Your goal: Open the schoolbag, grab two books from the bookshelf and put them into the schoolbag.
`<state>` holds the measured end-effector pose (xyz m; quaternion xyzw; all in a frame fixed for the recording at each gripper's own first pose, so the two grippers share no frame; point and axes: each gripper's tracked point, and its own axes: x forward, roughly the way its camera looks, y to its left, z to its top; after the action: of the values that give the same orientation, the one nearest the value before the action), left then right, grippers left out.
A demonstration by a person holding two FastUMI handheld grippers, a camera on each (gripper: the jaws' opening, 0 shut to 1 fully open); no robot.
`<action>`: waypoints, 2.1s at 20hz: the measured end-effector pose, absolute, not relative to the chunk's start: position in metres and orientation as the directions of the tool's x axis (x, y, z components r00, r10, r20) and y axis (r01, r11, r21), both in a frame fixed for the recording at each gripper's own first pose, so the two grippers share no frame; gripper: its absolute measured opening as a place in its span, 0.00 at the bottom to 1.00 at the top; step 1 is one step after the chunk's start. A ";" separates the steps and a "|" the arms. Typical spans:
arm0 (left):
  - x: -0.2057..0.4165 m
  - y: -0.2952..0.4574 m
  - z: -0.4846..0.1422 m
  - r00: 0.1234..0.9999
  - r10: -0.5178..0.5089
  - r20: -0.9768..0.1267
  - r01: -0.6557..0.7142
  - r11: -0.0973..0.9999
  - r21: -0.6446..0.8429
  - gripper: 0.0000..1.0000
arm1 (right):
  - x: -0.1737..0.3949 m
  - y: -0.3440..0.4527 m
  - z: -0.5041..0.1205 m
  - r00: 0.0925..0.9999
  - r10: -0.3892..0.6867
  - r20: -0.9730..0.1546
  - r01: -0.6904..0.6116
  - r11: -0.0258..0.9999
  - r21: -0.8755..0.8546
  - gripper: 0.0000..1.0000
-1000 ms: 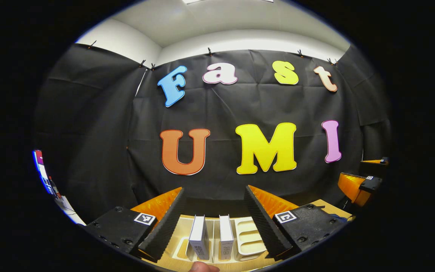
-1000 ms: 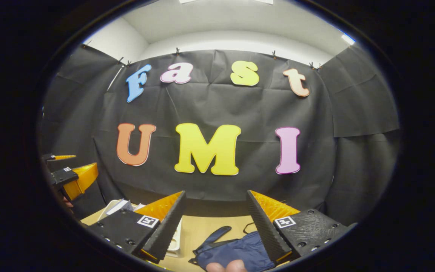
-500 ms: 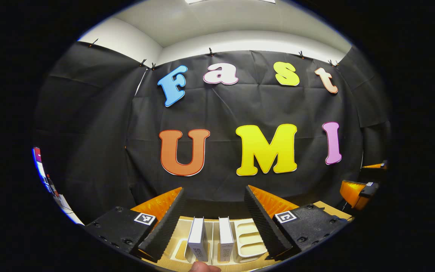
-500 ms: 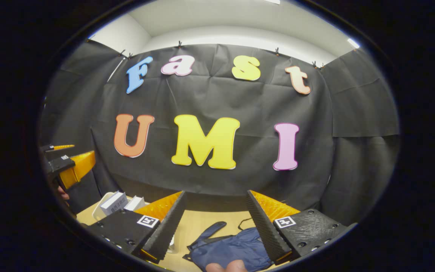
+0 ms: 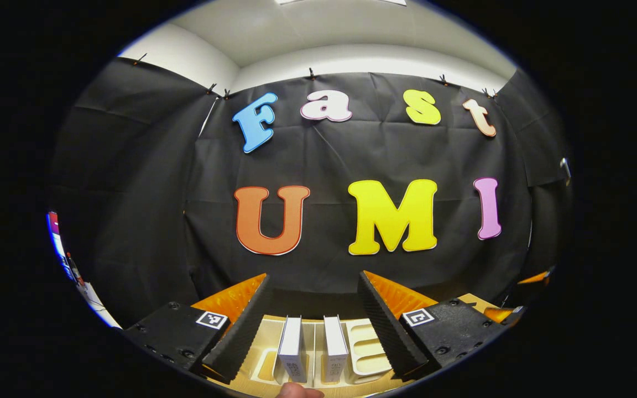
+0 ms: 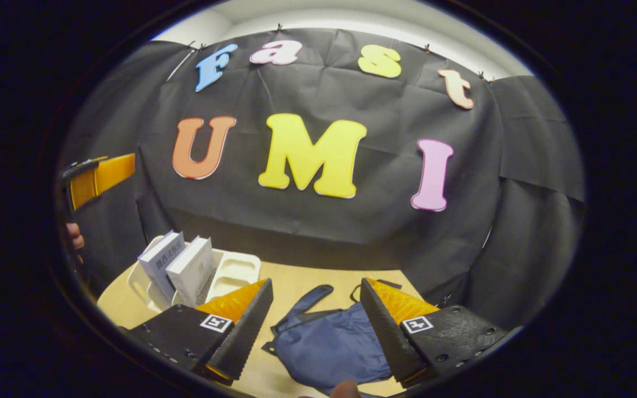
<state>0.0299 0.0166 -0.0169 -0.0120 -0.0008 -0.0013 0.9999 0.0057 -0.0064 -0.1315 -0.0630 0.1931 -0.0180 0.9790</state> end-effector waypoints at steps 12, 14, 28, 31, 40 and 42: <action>0.024 0.037 -0.041 0.997 0.044 -0.056 -0.045 0.999 -0.021 0.98 | -0.026 0.003 -0.334 0.624 -0.182 -0.760 -0.081 0.952 -0.294 0.96; 0.021 0.046 -0.044 0.997 0.056 -0.061 -0.057 0.998 -0.020 0.98 | -0.028 -0.002 -0.353 0.588 -0.224 -0.777 -0.090 0.937 -0.338 0.96; 0.015 0.088 -0.055 0.986 0.143 -0.088 -0.143 0.990 0.008 0.99 | -0.004 -0.026 -0.427 0.494 -0.397 -0.774 -0.130 0.846 -0.517 0.96; 0.014 0.086 -0.057 0.985 0.148 -0.094 -0.148 0.989 0.005 0.99 | 0.001 -0.032 -0.423 0.496 -0.416 -0.762 -0.088 0.849 -0.521 0.92; 0.020 0.074 -0.057 0.987 0.134 -0.093 -0.135 0.991 -0.012 0.99 | -0.002 -0.039 -0.397 0.536 -0.389 -0.749 -0.076 0.862 -0.502 0.92; 0.019 0.075 -0.057 0.987 0.132 -0.092 -0.133 0.991 -0.011 0.99 | 0.001 -0.039 -0.399 0.540 -0.394 -0.744 -0.083 0.854 -0.513 0.99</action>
<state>0.0190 0.0750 -0.0574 -0.0085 0.0455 0.0666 0.9967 0.0008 -0.0386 -0.3993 -0.2538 0.4706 -0.0925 0.8400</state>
